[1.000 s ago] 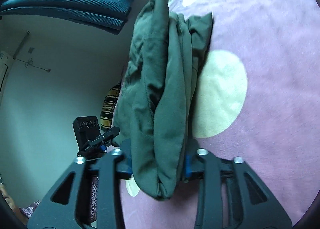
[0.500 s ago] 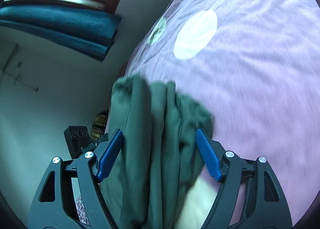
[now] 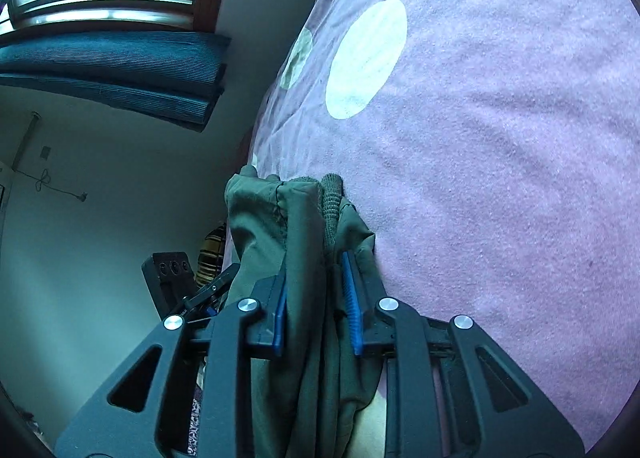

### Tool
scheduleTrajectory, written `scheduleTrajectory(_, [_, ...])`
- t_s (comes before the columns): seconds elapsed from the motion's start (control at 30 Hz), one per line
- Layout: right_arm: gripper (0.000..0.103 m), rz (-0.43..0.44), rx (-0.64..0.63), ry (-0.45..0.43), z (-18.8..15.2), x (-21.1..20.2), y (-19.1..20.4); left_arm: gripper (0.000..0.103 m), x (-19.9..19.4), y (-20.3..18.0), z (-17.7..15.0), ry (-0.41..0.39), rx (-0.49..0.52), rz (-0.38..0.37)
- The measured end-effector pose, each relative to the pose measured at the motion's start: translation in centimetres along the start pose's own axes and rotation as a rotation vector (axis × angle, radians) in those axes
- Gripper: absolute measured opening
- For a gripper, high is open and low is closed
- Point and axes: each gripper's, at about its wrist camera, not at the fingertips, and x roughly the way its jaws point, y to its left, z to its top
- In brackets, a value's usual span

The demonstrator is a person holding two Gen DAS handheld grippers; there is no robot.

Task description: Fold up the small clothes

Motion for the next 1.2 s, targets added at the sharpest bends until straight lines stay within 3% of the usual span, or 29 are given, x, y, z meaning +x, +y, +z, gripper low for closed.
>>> scheduleTrajectory(0.6, [0.021,0.038,0.018,-0.011,1.2,-0.1,-0.4,0.081,-0.2,0.1,0.0,-0.003,-0.005,-0.012])
scheduleTrajectory(0.8, [0.022,0.069,0.066,-0.054,1.0,-1.1,-1.0,0.083,-0.6,0.3,-0.2,-0.004,-0.026,-0.017])
scheduleTrajectory(1.07, [0.024,0.088,0.151,-0.130,-1.9,-4.7,-2.1,0.085,-3.2,0.8,-2.4,-0.031,-0.077,-0.013])
scheduleTrajectory(1.2, [0.024,0.081,0.183,-0.169,-4.3,-6.7,-2.3,0.085,-5.7,0.6,-4.2,-0.053,-0.094,0.026])
